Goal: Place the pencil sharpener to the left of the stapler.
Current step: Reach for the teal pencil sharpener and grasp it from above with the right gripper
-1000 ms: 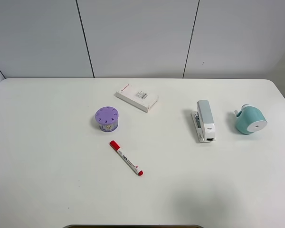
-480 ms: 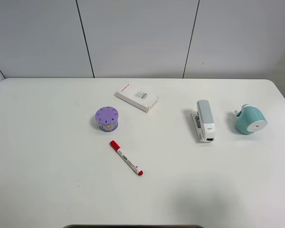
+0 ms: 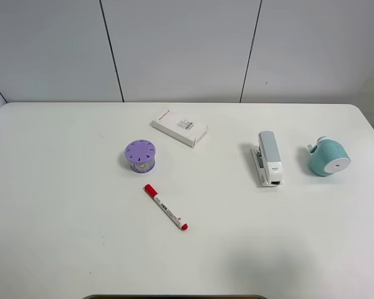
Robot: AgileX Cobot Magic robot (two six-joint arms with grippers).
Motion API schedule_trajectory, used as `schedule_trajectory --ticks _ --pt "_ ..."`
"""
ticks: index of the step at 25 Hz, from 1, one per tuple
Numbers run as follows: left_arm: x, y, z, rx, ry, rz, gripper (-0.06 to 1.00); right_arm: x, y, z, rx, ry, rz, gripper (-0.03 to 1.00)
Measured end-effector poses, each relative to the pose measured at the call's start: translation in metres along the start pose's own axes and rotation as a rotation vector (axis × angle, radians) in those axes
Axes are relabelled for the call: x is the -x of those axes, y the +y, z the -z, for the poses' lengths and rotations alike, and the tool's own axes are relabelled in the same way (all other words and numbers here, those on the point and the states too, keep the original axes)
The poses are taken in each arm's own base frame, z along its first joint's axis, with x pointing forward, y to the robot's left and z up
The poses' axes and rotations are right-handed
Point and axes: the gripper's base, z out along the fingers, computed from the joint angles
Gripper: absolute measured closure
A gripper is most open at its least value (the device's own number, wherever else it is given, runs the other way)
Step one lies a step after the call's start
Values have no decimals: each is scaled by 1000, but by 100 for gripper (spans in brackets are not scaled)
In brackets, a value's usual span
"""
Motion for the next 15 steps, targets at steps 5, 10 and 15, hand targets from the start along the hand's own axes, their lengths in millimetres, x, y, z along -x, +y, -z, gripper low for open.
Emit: schedule_trajectory --ticks 5,10,15 --pt "0 0 0 0 0 0 -1 0 -1 0 -8 1 -13 -3" --pt "0 0 0 0 0 0 -1 13 -5 11 -52 -13 -24 -3" --pt "0 0 0 0 0 0 -1 33 -9 5 -80 59 -60 -3"
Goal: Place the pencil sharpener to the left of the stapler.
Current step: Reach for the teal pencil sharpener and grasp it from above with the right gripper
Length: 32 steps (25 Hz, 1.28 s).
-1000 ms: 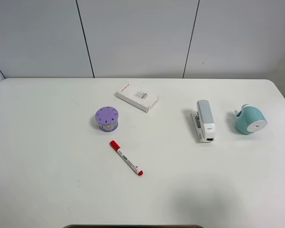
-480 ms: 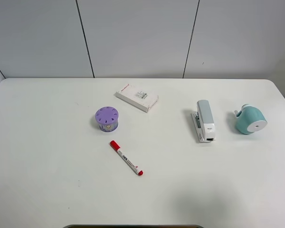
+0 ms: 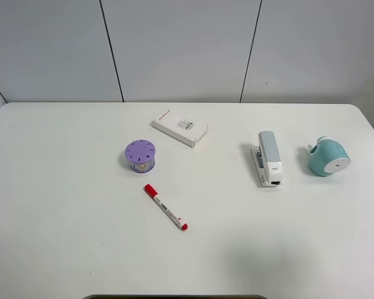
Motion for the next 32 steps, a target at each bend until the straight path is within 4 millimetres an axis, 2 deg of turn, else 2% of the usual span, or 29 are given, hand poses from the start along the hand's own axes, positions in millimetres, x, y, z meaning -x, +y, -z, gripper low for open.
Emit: schedule_trajectory --ticks 11,19,25,32 --pt "0 0 0 0 0 0 -1 54 -8 -31 -98 176 -6 -3" --pt "0 0 0 0 0 0 -1 100 -10 -68 -133 299 26 -3" --pt "0 0 0 0 0 0 -1 114 -11 -104 -142 424 30 -3" --pt "0 0 0 0 0 0 -1 120 -29 -143 -146 535 -37 -3"
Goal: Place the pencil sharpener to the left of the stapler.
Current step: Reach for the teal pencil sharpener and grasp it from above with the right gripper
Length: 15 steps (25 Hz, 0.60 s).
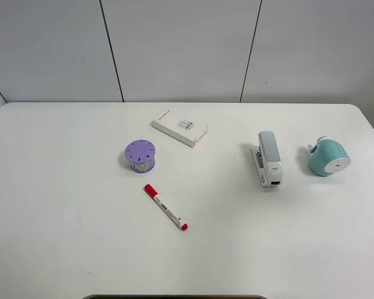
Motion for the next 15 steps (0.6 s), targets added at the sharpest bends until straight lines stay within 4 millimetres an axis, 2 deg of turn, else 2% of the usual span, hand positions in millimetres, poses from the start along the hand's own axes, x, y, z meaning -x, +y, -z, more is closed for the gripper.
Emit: schedule_trajectory --ticks 5,9,15 --pt "0 0 0 0 0 0 -1 17 -4 -36 26 60 26 -3" --pt "0 0 0 0 0 0 -1 38 -3 -59 48 90 58 -3" --pt "0 0 0 0 0 0 -1 68 -3 -87 54 92 78 -3"
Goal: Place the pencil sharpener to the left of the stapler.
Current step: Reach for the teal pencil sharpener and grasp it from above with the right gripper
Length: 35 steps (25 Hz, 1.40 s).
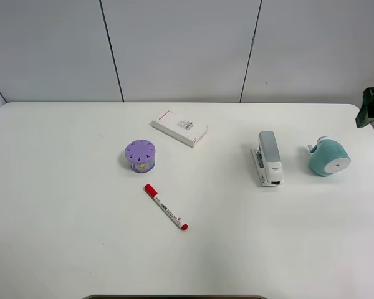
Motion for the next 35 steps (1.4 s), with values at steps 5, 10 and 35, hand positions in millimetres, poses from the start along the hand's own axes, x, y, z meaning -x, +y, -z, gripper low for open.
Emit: schedule_trajectory --ticks 5,10,35 --pt "0 0 0 0 0 0 -1 14 0 -25 16 -13 30 -3" --pt "0 0 0 0 0 0 -1 18 0 -57 24 31 66 -3" --pt "0 0 0 0 0 0 -1 13 5 -164 79 166 48 -3"
